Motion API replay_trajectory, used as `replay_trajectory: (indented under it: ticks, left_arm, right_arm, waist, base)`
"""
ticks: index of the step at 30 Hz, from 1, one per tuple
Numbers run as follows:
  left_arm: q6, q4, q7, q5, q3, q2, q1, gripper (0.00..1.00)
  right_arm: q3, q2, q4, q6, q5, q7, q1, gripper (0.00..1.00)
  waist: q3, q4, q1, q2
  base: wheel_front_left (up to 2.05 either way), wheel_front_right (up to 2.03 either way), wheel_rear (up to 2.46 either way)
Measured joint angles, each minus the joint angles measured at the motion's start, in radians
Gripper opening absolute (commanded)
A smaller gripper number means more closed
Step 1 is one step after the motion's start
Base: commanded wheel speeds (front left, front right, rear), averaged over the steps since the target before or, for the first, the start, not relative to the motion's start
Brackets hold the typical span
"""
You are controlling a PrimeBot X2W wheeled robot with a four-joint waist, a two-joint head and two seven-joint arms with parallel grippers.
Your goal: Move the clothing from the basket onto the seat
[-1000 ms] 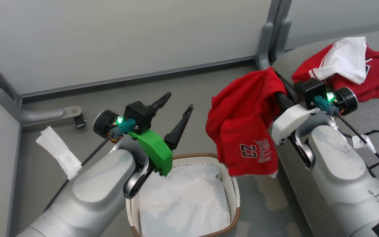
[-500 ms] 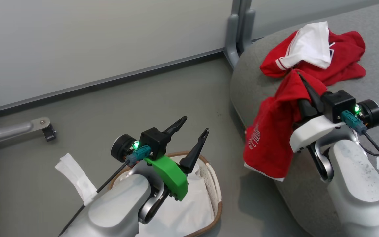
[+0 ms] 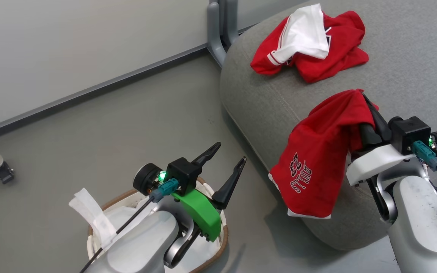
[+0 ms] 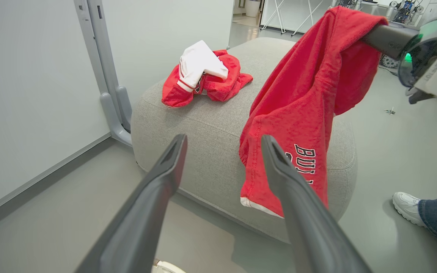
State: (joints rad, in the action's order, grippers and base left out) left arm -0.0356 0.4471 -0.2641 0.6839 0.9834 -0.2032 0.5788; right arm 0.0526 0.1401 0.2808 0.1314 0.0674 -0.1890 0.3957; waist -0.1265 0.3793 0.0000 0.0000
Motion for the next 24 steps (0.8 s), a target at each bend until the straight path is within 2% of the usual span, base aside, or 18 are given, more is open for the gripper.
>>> replay_trajectory:
  ticks: [5,9,17,20,24]
  left_arm:
    - [-0.004,0.001,0.000,-0.012,0.004,0.002,0.001,1.00]
    - [-0.004,-0.008,0.000,-0.021,0.005,0.002,0.009,1.00]
    - [0.011,-0.058,0.009,-0.042,-0.008,-0.013,0.050,1.00]
    - [0.024,-0.086,0.018,-0.064,-0.007,-0.030,0.075,1.00]
    - [0.036,-0.135,0.032,-0.091,0.000,-0.041,0.110,1.00]
  right_arm:
    - [0.006,-0.001,-0.001,0.000,0.002,0.012,0.007,0.00]
    - [0.039,0.010,0.027,0.000,0.026,0.023,0.069,0.00]
    - [0.119,0.147,0.101,0.000,0.118,0.074,0.363,0.00]
    - [0.104,0.223,0.126,0.000,0.164,0.099,0.517,0.00]
    - [0.069,0.352,0.151,0.000,0.170,0.158,0.716,0.00]
  waist:
    - [-0.033,0.027,0.0000,0.0000]
    - [-0.068,0.032,0.0000,0.0000]
    - [-0.158,0.012,0.0000,0.0000]
    - [-0.196,-0.002,0.0001,0.0000]
    - [-0.250,-0.028,0.0001,0.0000]
  base:
    - [0.00,0.00,0.00]
    - [0.00,0.00,0.00]
    - [0.00,0.00,0.00]
    - [0.00,0.00,0.00]
    - [0.00,0.00,0.00]
